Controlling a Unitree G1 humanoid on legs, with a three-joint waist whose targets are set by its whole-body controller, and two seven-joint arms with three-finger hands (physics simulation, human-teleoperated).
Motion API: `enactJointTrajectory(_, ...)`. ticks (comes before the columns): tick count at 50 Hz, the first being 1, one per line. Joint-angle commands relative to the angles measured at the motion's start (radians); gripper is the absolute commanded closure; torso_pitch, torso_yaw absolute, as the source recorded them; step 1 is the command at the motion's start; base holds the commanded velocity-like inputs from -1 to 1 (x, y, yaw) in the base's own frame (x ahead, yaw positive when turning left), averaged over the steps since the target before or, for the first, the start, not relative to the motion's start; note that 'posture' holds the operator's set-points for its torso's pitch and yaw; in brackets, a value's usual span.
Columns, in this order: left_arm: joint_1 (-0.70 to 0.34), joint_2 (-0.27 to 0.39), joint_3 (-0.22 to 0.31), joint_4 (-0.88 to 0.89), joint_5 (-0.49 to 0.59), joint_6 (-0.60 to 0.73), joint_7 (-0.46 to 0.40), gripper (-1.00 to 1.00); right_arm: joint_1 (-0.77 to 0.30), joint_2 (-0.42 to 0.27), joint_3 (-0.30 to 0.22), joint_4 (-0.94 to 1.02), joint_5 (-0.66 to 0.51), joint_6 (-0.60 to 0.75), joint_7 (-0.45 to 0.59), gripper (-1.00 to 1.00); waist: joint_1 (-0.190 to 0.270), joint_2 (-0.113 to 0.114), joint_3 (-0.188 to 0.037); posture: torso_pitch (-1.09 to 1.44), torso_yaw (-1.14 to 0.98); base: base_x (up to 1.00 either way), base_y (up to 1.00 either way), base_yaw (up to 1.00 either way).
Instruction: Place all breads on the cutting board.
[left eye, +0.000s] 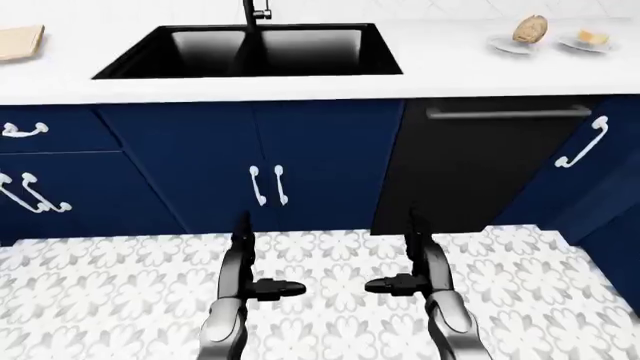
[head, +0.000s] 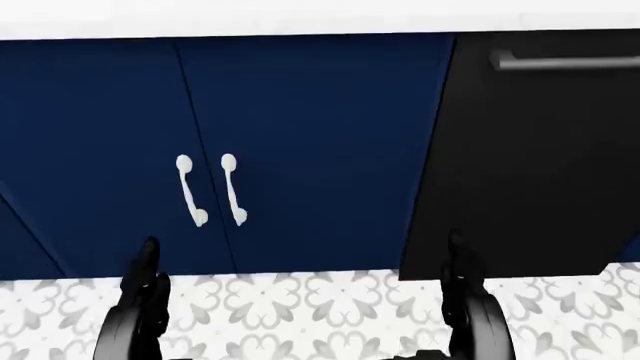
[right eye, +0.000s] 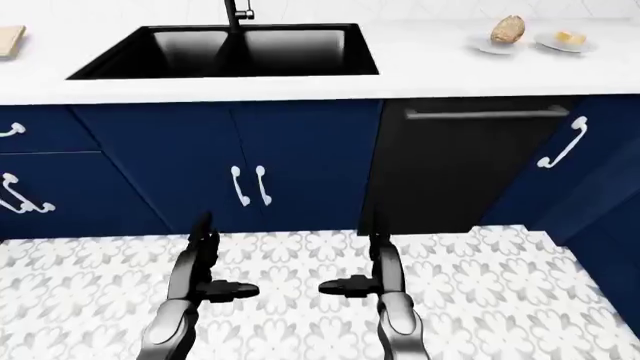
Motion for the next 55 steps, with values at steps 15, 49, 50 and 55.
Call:
enactJointTrajectory(15,-0.043,0.000,0.004,-0.084,-0.033,-0.049,-0.004,-1.00,-0.051,-0.008,-0.010,-0.103,-0.011,-0.004,-0.034,-1.00,0.009,-0.006,-0.081,0.00,0.00,0.00,0.00,0.00)
enactJointTrajectory(49,-0.839,0.279,0.214,-0.560,-0.317,1.076,0.252,-1.00,-1.012,-0.270,-0.204,-0.689,0.144,1.489,-0.100,-1.00,0.011,0.003,-0.055,0.00,0.00,0.00,0.00,0.00)
enactJointTrajectory(50,-0.850,0.287,0.216,-0.559,-0.325,1.082,0.258,-1.00,-1.030,-0.275,-0.203,-0.686,0.148,1.511,-0.096,-1.00,0.011,0.003,-0.053,0.00,0.00,0.00,0.00,0.00)
enactJointTrajectory(55,-0.874,0.311,0.215,-0.553,-0.350,1.087,0.274,-1.00,-1.084,-0.300,-0.208,-0.686,0.146,1.557,-0.081,-1.00,0.006,0.041,-0.069,0.00,0.00,0.00,-0.24,0.00)
